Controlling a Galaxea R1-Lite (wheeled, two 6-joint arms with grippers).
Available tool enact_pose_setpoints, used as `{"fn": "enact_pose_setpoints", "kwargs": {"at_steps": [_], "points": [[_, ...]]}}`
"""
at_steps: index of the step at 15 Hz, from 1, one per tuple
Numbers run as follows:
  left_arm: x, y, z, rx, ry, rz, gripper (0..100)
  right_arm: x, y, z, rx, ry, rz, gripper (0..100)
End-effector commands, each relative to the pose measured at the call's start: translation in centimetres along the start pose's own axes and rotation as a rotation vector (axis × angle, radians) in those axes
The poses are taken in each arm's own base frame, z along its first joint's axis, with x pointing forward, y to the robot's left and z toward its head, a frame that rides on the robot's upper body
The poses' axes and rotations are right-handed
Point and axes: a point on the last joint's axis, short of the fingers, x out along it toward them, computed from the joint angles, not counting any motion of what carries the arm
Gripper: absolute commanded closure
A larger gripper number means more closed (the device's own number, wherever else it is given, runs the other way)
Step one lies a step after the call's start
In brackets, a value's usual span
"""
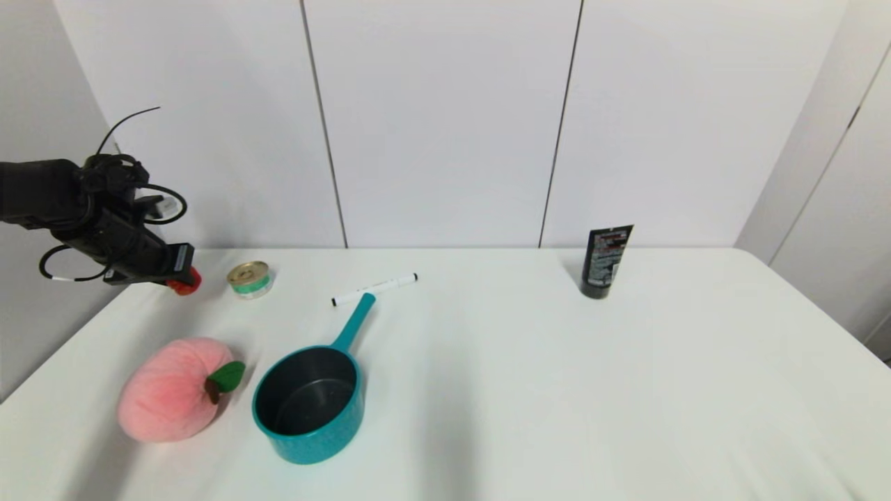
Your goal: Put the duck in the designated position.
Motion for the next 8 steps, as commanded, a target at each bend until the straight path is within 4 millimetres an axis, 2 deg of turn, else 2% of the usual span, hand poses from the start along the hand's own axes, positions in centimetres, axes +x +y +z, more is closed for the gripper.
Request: {"fn": "enact_pose_setpoints", "kwargs": {"at_steps": [1, 6, 8], "points": [[0.6, 0.1, 0.0, 0.003, 0.005, -0.001, 0, 0.0, 0.0, 0.0, 0.000, 0.001, 0.001, 0], [0.1, 0.0, 0.3, 0.008, -0.017, 0.000, 0, 0.0, 0.0, 0.0, 0.000, 0.001, 0.001, 0], [-1.9, -0.1, 1.0, 0.016, -0.091, 0.010, 0, 0.0, 0.0, 0.0, 0.000, 0.001, 0.001, 0]]}}
